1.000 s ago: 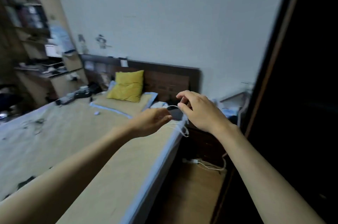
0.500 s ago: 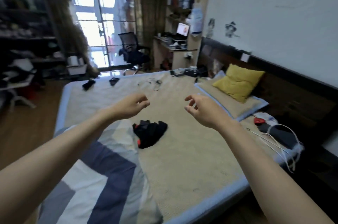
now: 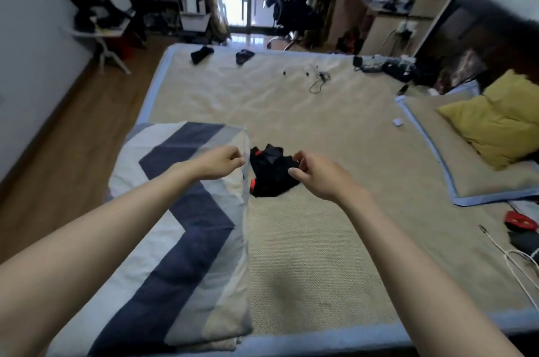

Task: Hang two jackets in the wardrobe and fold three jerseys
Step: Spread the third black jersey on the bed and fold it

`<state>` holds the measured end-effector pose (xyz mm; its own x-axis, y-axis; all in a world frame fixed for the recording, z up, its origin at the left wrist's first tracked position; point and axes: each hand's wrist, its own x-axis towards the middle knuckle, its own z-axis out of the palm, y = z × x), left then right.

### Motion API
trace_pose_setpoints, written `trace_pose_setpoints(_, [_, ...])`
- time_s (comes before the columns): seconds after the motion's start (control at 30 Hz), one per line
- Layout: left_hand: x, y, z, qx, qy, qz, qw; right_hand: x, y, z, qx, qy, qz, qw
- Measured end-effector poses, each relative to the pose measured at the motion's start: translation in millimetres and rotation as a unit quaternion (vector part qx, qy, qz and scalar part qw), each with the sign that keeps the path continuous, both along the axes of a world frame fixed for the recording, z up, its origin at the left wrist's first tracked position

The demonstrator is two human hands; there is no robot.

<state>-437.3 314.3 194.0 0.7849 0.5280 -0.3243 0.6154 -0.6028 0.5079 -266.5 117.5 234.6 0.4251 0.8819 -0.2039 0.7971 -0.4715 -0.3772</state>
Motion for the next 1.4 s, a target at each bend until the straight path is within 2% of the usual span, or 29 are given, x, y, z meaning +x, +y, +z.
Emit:
trace_pose_setpoints(0.2, [62.7, 3.5, -112.2, -0.080, 0.121, 0.072, 0.987, 84.7, -2.8, -81.5, -0.052, 0.065, 0.011, 0.996])
trace_pose_setpoints(0.33, [87.1, -3.6, -179.3, -0.124, 0.155, 0.109, 0.974, 108.9, 2.2, -136.3, -0.059, 0.102, -0.007, 0.993])
trace_pose_setpoints(0.6, [136.2, 16.7, -289.9, -0.161, 0.117, 0.165, 0.966, 105.5, -31.5, -240.4, -0.102, 0.185, -0.069, 0.975])
trace_pose_setpoints(0.73, [154.3, 29.0, -335.7, -0.209, 0.077, 0.231, 0.947, 100.2, -74.7, -264.4, -0.161, 0.212, -0.087, 0.960])
trace_pose_setpoints(0.87, [158.6, 28.3, -349.0, -0.257, 0.069, 0.271, 0.925, 101.7, -85.6, -269.3, -0.185, 0.220, -0.107, 0.952])
trace_pose_setpoints(0.97, [156.4, 24.5, -339.1, -0.252, 0.023, 0.259, 0.932, 101.9, -73.2, -263.8, -0.178, 0.213, -0.100, 0.955])
trace_pose_setpoints(1.03, [154.9, 16.4, -317.2, -0.284, -0.018, 0.239, 0.928, 101.7, -60.1, -253.2, -0.169, 0.206, -0.097, 0.959])
trace_pose_setpoints(1.17, [152.7, -13.3, -230.5, -0.378, -0.100, 0.145, 0.909, 98.9, -32.7, -216.6, -0.109, 0.190, -0.092, 0.971])
trace_pose_setpoints(1.3, [146.3, -35.7, -121.7, -0.418, -0.219, 0.074, 0.878, 90.4, -7.3, -154.4, 0.050, 0.212, -0.107, 0.970])
trace_pose_setpoints(1.4, [145.6, -42.0, -39.4, -0.422, -0.298, 0.025, 0.856, 79.7, 10.4, -100.2, 0.169, 0.281, -0.163, 0.930])
